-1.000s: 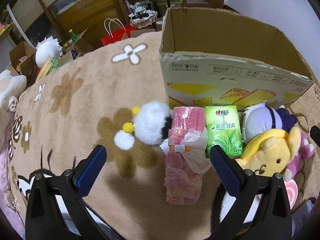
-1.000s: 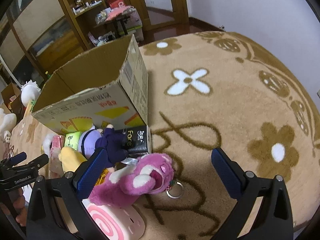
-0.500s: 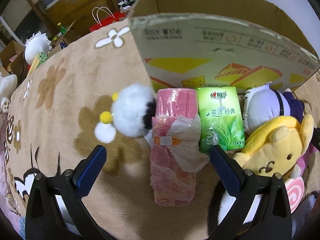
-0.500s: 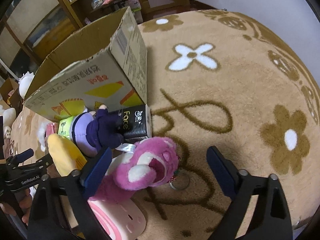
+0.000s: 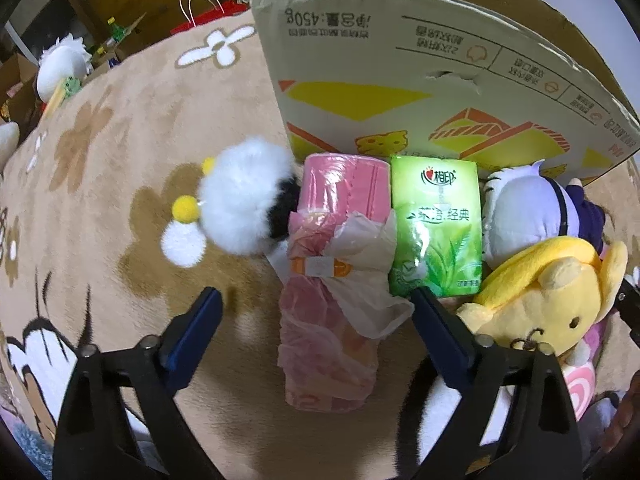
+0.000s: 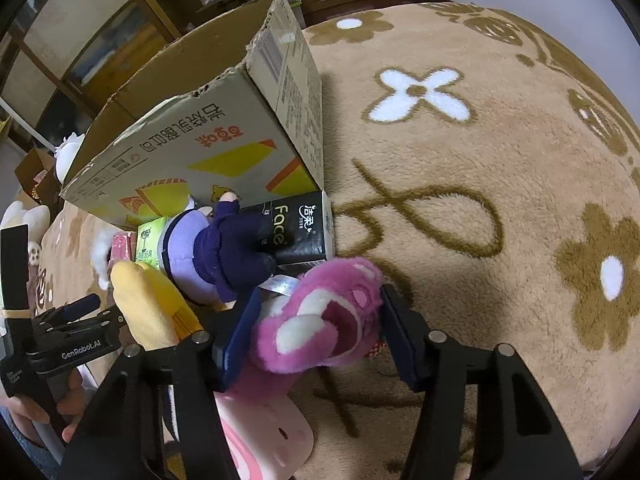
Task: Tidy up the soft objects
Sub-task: 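Lower the left tool onto the pink wrapped roll while the right tool closes on the pink bear, then lift the pink roll with the left tool while the right tool lifts the pink bear over the box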
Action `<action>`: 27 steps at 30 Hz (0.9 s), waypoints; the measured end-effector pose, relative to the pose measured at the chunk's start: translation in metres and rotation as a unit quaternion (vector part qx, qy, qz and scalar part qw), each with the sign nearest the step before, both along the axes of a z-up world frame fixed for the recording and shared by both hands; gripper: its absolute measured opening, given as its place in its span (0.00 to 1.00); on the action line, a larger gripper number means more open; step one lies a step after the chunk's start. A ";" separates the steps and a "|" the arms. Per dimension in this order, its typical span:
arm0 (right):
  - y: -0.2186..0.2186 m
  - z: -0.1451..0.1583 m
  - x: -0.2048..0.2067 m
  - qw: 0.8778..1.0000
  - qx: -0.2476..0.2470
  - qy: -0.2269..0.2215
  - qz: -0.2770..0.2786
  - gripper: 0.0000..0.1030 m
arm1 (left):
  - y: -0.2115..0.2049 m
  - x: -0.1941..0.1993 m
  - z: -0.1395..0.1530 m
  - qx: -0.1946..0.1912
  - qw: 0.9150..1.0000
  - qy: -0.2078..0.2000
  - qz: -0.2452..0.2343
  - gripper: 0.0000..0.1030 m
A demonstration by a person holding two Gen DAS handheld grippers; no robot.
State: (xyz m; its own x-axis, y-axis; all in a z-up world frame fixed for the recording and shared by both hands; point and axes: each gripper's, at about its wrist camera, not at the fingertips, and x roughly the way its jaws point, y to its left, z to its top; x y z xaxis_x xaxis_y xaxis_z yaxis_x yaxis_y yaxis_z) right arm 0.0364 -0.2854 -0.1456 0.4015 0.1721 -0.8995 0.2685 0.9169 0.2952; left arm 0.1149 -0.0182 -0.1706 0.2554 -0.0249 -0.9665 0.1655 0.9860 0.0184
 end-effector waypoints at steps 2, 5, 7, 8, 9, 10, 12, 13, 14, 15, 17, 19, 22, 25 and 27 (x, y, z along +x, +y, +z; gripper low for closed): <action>-0.001 0.001 0.000 1.000 0.002 -0.001 -0.001 0.59 | 0.000 0.000 -0.003 -0.003 1.000 0.011 -0.002 0.79; -0.002 0.003 -0.002 1.000 0.002 -0.002 -0.001 0.58 | -0.004 -0.003 -0.018 0.016 0.999 0.041 -0.015 0.65; -0.002 0.005 -0.002 1.000 -0.001 -0.005 -0.001 0.57 | -0.005 -0.004 -0.016 0.016 0.999 0.033 -0.019 0.59; -0.002 0.007 -0.004 1.000 -0.003 -0.008 0.001 0.55 | -0.006 -0.004 -0.015 0.013 0.999 0.033 -0.020 0.56; -0.001 0.009 -0.005 1.000 -0.007 -0.011 0.002 0.54 | -0.007 -0.004 -0.014 0.011 0.999 0.031 -0.020 0.48; -0.001 0.012 -0.005 1.000 -0.013 -0.015 0.004 0.53 | -0.007 -0.005 -0.013 0.010 0.999 0.032 -0.019 0.45; 0.001 0.019 -0.007 0.999 -0.026 -0.029 0.006 0.51 | -0.007 -0.005 -0.012 0.010 0.999 0.029 -0.020 0.44; 0.002 0.023 -0.008 0.999 -0.031 -0.035 0.008 0.51 | -0.008 -0.006 -0.011 0.010 0.999 0.027 -0.020 0.44; 0.003 0.027 -0.010 0.998 -0.037 -0.042 0.008 0.50 | -0.008 -0.007 -0.009 0.010 0.999 0.023 -0.020 0.44; 0.003 0.031 -0.011 0.998 -0.040 -0.048 0.008 0.49 | -0.009 -0.010 -0.006 0.009 1.000 0.019 -0.020 0.43; 0.003 0.039 -0.013 0.997 -0.045 -0.060 0.006 0.42 | -0.011 -0.014 0.003 0.007 1.000 0.006 -0.020 0.43; 0.001 0.045 -0.017 0.996 -0.048 -0.069 0.005 0.42 | -0.014 -0.020 0.013 0.005 1.000 -0.010 -0.022 0.43; -0.001 0.053 -0.020 0.995 -0.053 -0.083 0.002 0.40 | -0.012 -0.026 0.027 0.002 0.999 -0.033 -0.024 0.43; -0.002 0.062 -0.023 0.993 -0.060 -0.098 0.000 0.40 | -0.013 -0.035 0.039 0.003 0.998 -0.055 -0.026 0.43; -0.001 0.071 -0.026 0.991 -0.070 -0.113 -0.003 0.40 | -0.014 -0.044 0.050 0.002 0.997 -0.072 -0.026 0.43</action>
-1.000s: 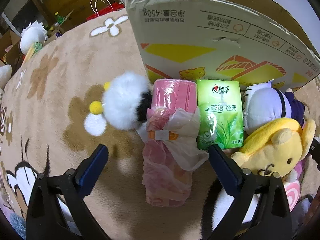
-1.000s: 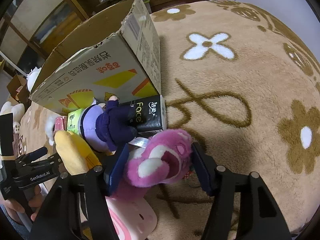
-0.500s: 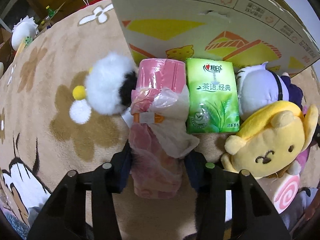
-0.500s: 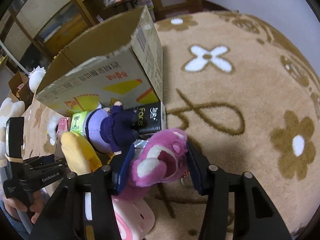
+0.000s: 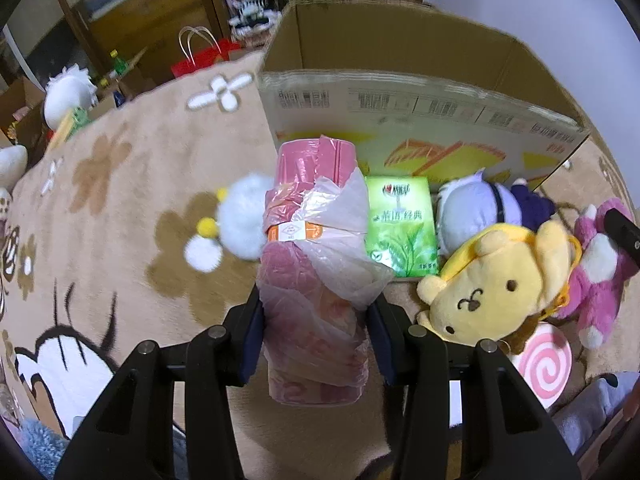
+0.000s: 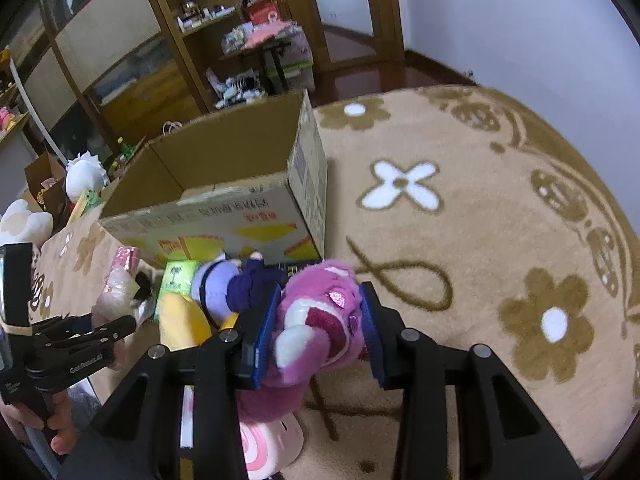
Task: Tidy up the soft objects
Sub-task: 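Lift the pink roll with the left tool while the right tool lifts the pink bear over the box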
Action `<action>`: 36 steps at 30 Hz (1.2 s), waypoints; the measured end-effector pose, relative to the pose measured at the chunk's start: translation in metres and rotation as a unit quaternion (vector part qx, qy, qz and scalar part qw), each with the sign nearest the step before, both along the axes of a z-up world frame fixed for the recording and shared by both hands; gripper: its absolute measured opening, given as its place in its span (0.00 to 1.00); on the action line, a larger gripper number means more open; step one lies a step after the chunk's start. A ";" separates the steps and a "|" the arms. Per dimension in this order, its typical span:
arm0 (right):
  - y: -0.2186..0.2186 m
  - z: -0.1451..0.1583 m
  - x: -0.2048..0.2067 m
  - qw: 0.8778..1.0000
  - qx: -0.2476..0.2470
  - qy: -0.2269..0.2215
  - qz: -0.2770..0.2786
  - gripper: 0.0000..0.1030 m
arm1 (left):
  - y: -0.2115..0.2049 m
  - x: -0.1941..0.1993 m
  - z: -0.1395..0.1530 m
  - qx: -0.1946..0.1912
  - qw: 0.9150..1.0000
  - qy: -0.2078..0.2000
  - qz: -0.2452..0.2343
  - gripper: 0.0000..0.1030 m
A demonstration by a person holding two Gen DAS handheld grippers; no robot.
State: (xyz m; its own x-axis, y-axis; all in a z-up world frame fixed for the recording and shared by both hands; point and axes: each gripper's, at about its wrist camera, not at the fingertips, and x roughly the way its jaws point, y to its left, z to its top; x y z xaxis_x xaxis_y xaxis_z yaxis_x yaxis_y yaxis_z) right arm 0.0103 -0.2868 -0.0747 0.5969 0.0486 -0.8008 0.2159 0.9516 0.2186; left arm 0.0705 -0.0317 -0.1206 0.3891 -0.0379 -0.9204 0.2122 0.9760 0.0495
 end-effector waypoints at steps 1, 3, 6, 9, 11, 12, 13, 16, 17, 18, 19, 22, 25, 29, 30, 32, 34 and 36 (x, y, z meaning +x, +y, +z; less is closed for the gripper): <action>0.000 0.003 -0.002 1.000 -0.003 -0.007 -0.001 0.40 | 0.003 -0.005 0.007 -0.002 1.000 -0.008 0.000 0.43; 0.000 0.013 -0.006 1.000 -0.010 -0.027 -0.003 0.40 | 0.001 -0.009 0.019 0.000 1.000 -0.021 -0.001 0.43; -0.001 0.030 -0.008 0.998 -0.013 -0.054 -0.006 0.40 | -0.001 -0.017 0.038 0.009 0.998 -0.057 -0.006 0.43; 0.001 0.048 -0.010 0.996 -0.022 -0.085 0.001 0.40 | -0.005 -0.028 0.059 0.005 0.996 -0.093 -0.012 0.43; 0.005 0.062 -0.010 0.993 -0.038 -0.107 0.005 0.40 | -0.002 -0.028 0.071 0.004 0.993 -0.119 -0.014 0.43; 0.007 0.068 -0.010 0.992 -0.044 -0.117 0.008 0.40 | -0.002 -0.029 0.078 0.004 0.991 -0.133 -0.015 0.43; 0.009 0.075 -0.009 0.991 -0.049 -0.127 0.011 0.40 | -0.002 -0.029 0.084 0.005 0.989 -0.147 -0.016 0.43; 0.015 0.090 -0.006 0.987 -0.066 -0.148 0.019 0.40 | -0.003 -0.027 0.100 0.006 0.983 -0.184 -0.019 0.43; 0.018 0.096 -0.004 0.985 -0.075 -0.156 0.022 0.40 | 0.000 -0.024 0.103 0.005 0.981 -0.195 -0.019 0.43; 0.020 0.099 -0.003 0.983 -0.080 -0.161 0.024 0.40 | -0.001 -0.023 0.108 0.005 0.978 -0.207 -0.020 0.43; 0.022 0.102 -0.002 0.982 -0.084 -0.166 0.026 0.40 | -0.002 -0.022 0.114 0.005 0.976 -0.218 -0.021 0.43; 0.025 0.112 0.003 0.979 -0.096 -0.177 0.030 0.40 | -0.005 -0.016 0.127 0.003 0.970 -0.241 -0.024 0.43; 0.027 0.117 0.010 0.977 -0.103 -0.184 0.033 0.40 | -0.008 -0.006 0.135 0.003 0.968 -0.250 -0.029 0.43; 0.030 0.120 0.024 0.974 -0.112 -0.192 0.043 0.40 | -0.012 0.009 0.136 0.010 0.966 -0.255 -0.034 0.43; 0.031 0.121 0.027 0.973 -0.113 -0.194 0.045 0.40 | -0.013 0.012 0.135 0.011 0.966 -0.257 -0.034 0.43; 0.034 0.122 0.034 0.972 -0.115 -0.198 0.049 0.40 | -0.015 0.020 0.133 0.014 0.966 -0.257 -0.035 0.43; 0.037 0.123 0.043 0.971 -0.118 -0.204 0.053 0.40 | -0.015 0.027 0.129 0.012 0.967 -0.253 -0.035 0.43; 0.039 0.123 0.052 0.969 -0.119 -0.206 0.060 0.40 | -0.015 0.034 0.126 0.002 0.969 -0.247 -0.033 0.43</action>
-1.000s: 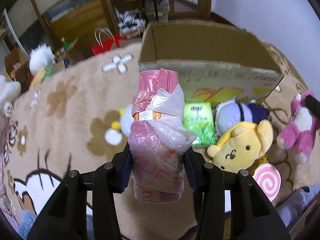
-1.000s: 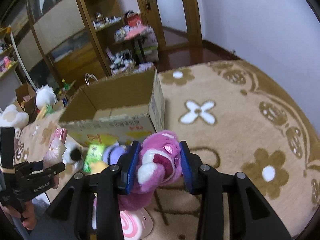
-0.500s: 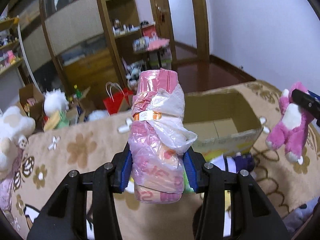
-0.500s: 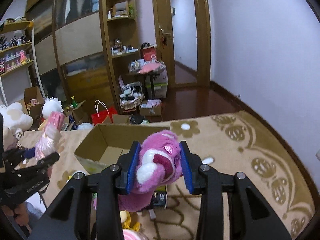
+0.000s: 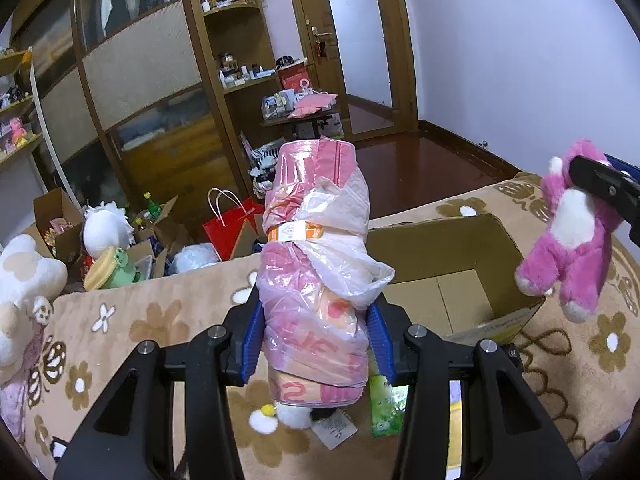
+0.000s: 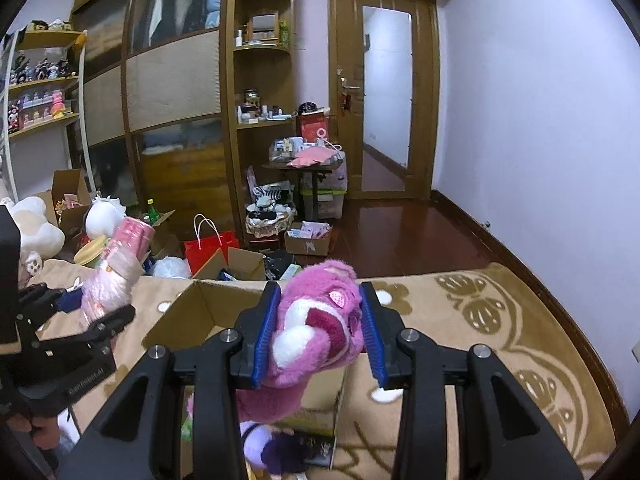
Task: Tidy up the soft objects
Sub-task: 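Lift the pink roll with the left tool while the right tool lifts the pink bear over the box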
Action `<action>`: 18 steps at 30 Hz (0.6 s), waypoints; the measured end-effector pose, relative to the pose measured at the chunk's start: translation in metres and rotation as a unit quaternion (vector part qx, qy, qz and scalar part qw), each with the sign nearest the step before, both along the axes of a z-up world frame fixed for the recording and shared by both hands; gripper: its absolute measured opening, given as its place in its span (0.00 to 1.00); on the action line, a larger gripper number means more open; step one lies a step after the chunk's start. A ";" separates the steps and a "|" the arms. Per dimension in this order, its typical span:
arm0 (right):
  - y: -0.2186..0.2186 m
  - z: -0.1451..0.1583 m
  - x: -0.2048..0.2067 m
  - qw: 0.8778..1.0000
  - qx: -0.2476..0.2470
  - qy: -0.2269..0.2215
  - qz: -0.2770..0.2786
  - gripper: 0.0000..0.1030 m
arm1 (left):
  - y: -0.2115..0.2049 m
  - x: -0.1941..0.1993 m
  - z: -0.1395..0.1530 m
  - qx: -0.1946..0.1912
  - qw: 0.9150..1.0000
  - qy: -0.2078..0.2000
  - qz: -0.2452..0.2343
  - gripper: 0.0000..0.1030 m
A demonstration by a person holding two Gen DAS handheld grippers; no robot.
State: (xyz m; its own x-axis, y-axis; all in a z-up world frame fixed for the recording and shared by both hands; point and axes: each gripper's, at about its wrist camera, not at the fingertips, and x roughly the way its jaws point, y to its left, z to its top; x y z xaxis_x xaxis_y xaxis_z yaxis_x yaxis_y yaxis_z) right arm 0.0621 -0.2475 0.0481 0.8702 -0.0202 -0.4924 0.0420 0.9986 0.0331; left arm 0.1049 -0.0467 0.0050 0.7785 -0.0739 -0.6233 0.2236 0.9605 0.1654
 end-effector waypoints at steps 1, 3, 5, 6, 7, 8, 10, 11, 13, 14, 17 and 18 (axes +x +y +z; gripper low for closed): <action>0.001 0.000 0.003 1.000 -0.002 -0.001 0.002 0.40 | -0.001 0.003 -0.002 -0.004 1.000 0.003 0.001 0.43; 0.004 -0.003 0.010 1.000 -0.008 -0.002 0.006 0.40 | -0.003 0.008 -0.005 -0.007 1.000 0.006 0.002 0.43; 0.005 -0.007 0.017 1.000 -0.010 0.001 0.009 0.40 | -0.005 0.014 -0.010 -0.005 1.000 0.008 0.003 0.43; 0.006 -0.009 0.020 1.000 -0.010 0.004 0.010 0.40 | -0.006 0.018 -0.013 -0.005 1.000 0.013 0.004 0.43; 0.006 -0.012 0.023 1.000 -0.009 0.008 0.012 0.40 | -0.007 0.020 -0.016 -0.006 1.000 0.017 0.004 0.43; 0.006 -0.015 0.026 1.000 -0.008 0.010 0.014 0.40 | -0.007 0.024 -0.021 -0.011 1.000 0.025 0.005 0.43; 0.007 -0.020 0.033 1.000 -0.010 0.014 0.016 0.40 | -0.008 0.029 -0.028 -0.009 0.999 0.035 0.004 0.43; 0.007 -0.023 0.037 1.000 -0.011 0.017 0.016 0.40 | -0.010 0.031 -0.032 -0.004 0.999 0.037 0.004 0.43; 0.006 -0.029 0.043 1.000 -0.009 0.024 0.016 0.40 | -0.013 0.035 -0.039 0.002 0.999 0.043 0.002 0.43; 0.005 -0.033 0.046 0.999 -0.008 0.028 0.015 0.40 | -0.014 0.037 -0.042 0.001 0.999 0.047 0.001 0.43; 0.003 -0.042 0.052 0.999 -0.007 0.039 0.013 0.40 | -0.014 0.041 -0.048 -0.004 0.998 0.062 -0.001 0.43; 0.003 -0.045 0.054 0.999 -0.007 0.043 0.012 0.40 | -0.014 0.042 -0.051 -0.006 0.998 0.068 -0.001 0.43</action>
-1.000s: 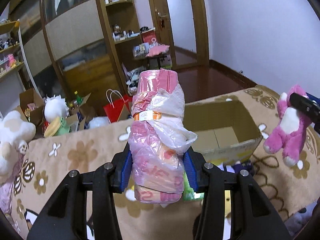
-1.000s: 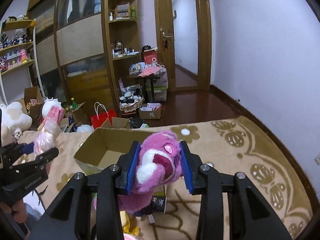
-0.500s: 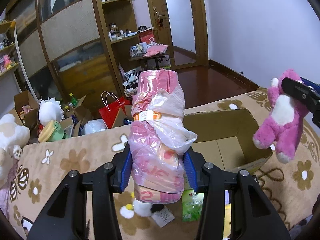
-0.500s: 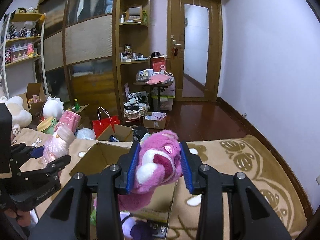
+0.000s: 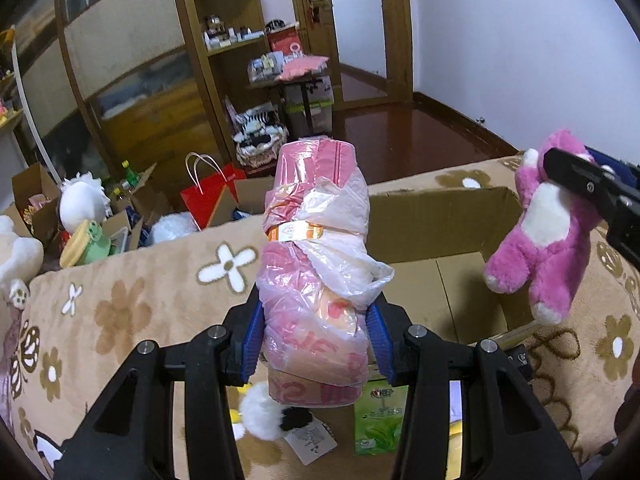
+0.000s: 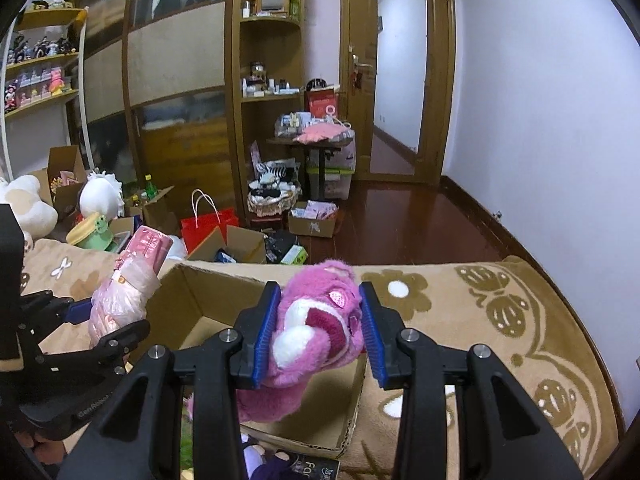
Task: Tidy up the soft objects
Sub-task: 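Lift the pink roll with the left tool while the right tool lifts the pink bear over the box, then open both tools to drop the pink roll and pink bear into the box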
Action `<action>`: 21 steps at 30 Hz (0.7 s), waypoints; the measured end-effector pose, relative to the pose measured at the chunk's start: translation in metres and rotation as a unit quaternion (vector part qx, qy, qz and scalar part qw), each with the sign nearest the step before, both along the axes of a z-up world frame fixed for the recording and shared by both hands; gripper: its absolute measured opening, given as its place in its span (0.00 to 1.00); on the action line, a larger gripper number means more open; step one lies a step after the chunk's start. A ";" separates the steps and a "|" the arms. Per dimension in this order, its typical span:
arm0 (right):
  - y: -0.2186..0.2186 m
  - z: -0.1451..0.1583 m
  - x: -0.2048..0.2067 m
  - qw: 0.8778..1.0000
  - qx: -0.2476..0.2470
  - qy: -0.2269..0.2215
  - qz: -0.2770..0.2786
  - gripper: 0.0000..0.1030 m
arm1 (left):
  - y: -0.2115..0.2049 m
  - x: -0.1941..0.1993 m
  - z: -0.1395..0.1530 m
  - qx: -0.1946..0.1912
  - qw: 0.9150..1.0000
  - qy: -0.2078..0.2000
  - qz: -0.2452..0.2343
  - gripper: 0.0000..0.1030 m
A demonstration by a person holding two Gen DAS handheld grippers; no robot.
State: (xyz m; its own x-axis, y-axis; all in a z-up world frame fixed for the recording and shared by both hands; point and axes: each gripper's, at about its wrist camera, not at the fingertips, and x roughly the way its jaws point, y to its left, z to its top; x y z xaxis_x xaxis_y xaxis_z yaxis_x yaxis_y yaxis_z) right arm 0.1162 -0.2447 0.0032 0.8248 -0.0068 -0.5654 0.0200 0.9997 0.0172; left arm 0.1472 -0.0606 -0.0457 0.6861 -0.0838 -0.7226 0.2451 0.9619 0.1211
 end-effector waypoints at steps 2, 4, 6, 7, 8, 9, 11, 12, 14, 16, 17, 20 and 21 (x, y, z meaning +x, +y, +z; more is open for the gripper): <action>-0.001 -0.006 0.003 1.000 0.002 0.008 0.000 0.40 | 0.001 0.003 -0.004 -0.002 1.000 0.010 0.000 0.43; -0.002 -0.011 0.003 1.000 -0.004 0.014 0.000 0.40 | 0.000 0.005 -0.008 -0.001 1.000 0.016 -0.001 0.43; 0.000 -0.016 0.004 1.000 -0.014 0.018 0.000 0.40 | 0.000 0.006 -0.011 0.000 1.000 0.018 -0.002 0.43; 0.000 -0.018 0.004 1.000 -0.015 0.020 0.000 0.40 | 0.000 0.007 -0.011 -0.001 1.000 0.019 -0.003 0.43; 0.000 -0.019 0.005 1.000 -0.015 0.022 0.001 0.40 | -0.001 0.007 -0.012 -0.003 1.000 0.021 -0.003 0.43; 0.000 -0.021 0.005 1.000 -0.014 0.024 0.001 0.40 | -0.001 0.008 -0.013 -0.004 1.000 0.022 -0.003 0.43; 0.002 -0.023 0.006 1.000 -0.017 0.026 0.003 0.41 | -0.001 0.010 -0.015 -0.005 1.000 0.024 -0.003 0.44; 0.003 -0.024 0.006 0.999 -0.021 0.027 0.004 0.41 | -0.001 0.011 -0.016 -0.004 1.000 0.026 -0.002 0.44; 0.005 -0.027 0.005 0.999 -0.029 0.028 0.007 0.41 | -0.001 0.013 -0.019 -0.005 0.999 0.033 -0.001 0.44; 0.007 -0.029 0.005 0.999 -0.031 0.030 0.010 0.42 | 0.000 0.016 -0.022 -0.008 0.999 0.041 0.002 0.45; 0.008 -0.030 0.004 0.999 -0.032 0.031 0.010 0.42 | 0.001 0.017 -0.023 -0.011 0.999 0.046 0.003 0.45; 0.007 -0.029 0.004 0.999 -0.032 0.032 0.010 0.43 | 0.003 0.019 -0.027 -0.014 0.998 0.055 0.006 0.46; 0.008 -0.029 0.004 0.999 -0.032 0.031 0.010 0.44 | 0.003 0.019 -0.027 -0.013 0.998 0.055 0.008 0.50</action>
State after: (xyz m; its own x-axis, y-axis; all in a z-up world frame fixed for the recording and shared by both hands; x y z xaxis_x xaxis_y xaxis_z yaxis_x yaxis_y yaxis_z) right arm 0.1200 -0.2372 -0.0261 0.7881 -0.0288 -0.6149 -0.0004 0.9989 -0.0473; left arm 0.1665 -0.0572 -0.0726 0.6047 -0.0930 -0.7910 0.2401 0.9682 0.0697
